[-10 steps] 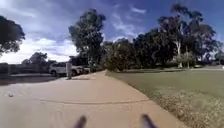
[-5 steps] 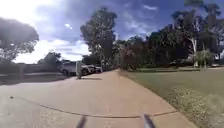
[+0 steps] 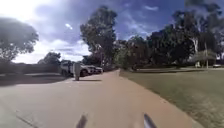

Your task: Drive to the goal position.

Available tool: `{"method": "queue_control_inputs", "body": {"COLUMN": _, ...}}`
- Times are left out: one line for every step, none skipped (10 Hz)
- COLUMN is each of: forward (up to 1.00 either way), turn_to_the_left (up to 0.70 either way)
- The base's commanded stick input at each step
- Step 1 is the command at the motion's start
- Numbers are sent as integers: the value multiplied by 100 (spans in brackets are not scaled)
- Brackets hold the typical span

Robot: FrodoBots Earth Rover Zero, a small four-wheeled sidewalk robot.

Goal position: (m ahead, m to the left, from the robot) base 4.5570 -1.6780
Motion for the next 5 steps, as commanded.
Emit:
{"method": "queue_control_inputs", "body": {"forward": 100, "turn_to_the_left": 29}}
{"method": "queue_control_inputs", "body": {"forward": 100, "turn_to_the_left": 33}}
{"method": "queue_control_inputs", "body": {"forward": 100, "turn_to_the_left": 0}}
{"method": "queue_control_inputs", "body": {"forward": 100, "turn_to_the_left": 0}}
{"method": "queue_control_inputs", "body": {"forward": 100, "turn_to_the_left": 0}}
